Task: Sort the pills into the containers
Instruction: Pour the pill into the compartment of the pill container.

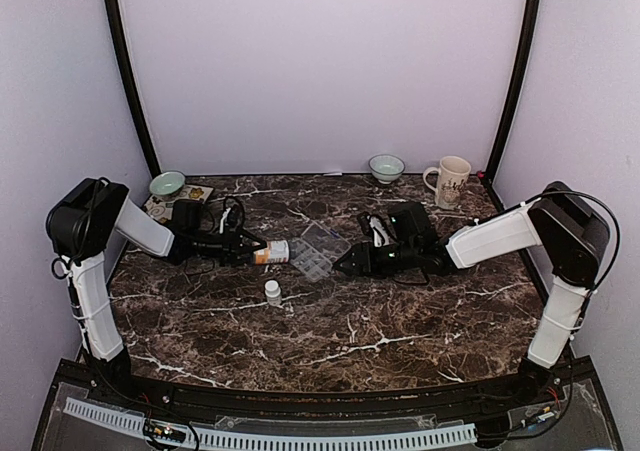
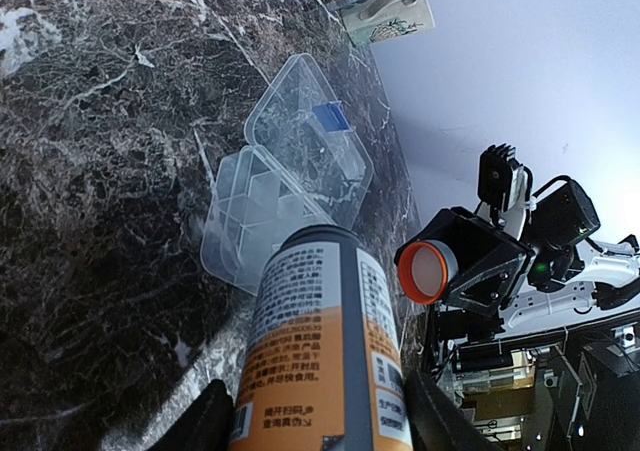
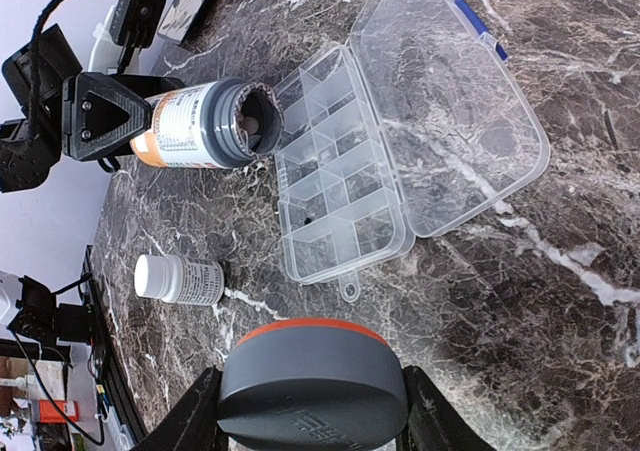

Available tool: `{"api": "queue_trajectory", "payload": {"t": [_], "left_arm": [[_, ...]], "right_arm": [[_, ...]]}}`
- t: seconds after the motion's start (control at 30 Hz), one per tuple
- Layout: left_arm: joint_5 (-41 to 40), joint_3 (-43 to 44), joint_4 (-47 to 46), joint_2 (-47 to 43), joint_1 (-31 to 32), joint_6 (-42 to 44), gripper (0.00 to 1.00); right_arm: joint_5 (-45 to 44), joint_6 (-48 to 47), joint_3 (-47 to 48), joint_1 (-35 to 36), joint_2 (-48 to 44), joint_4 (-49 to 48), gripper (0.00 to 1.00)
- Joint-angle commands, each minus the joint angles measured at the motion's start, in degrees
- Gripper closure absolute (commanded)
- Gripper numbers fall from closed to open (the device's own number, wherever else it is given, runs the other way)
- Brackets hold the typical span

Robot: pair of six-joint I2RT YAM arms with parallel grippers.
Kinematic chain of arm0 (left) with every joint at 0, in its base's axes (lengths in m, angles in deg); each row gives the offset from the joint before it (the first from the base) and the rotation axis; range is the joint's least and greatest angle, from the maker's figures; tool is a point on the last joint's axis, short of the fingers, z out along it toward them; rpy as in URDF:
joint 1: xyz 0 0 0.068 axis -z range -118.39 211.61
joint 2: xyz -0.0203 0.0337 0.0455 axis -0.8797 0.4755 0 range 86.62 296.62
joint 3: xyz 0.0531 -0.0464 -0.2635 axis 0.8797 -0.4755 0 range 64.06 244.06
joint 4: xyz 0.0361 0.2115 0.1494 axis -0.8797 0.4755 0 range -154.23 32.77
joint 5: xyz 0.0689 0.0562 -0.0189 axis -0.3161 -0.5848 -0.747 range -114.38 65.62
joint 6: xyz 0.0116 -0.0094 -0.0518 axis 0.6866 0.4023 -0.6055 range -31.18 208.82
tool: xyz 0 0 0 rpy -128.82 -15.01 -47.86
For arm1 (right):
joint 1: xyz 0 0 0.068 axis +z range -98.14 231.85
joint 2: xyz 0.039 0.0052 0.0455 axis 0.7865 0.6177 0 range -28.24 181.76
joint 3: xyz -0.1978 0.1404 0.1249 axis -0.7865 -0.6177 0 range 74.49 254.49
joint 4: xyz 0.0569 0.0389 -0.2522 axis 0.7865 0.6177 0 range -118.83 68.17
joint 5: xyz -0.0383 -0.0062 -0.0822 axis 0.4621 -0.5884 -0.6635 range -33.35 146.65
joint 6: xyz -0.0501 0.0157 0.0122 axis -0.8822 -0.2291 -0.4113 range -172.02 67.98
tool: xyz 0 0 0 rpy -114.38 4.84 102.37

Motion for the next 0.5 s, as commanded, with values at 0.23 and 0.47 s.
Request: {"api": "queue_trajectory", "payload": {"t": [0.23, 0.47], "left_arm": [[-1.8, 1.8, 6.0, -3.5, 0.3, 3.3, 0.95], [-2.1, 2.7, 7.7, -3.7, 0.5, 4.2, 0.95]], "right_arm": [[0.9, 0.1, 0.7, -0.3, -0.7, -2.9, 0.71], [1.0, 0.2, 0.6, -0.3, -0.5, -3.1, 0.71]]}}
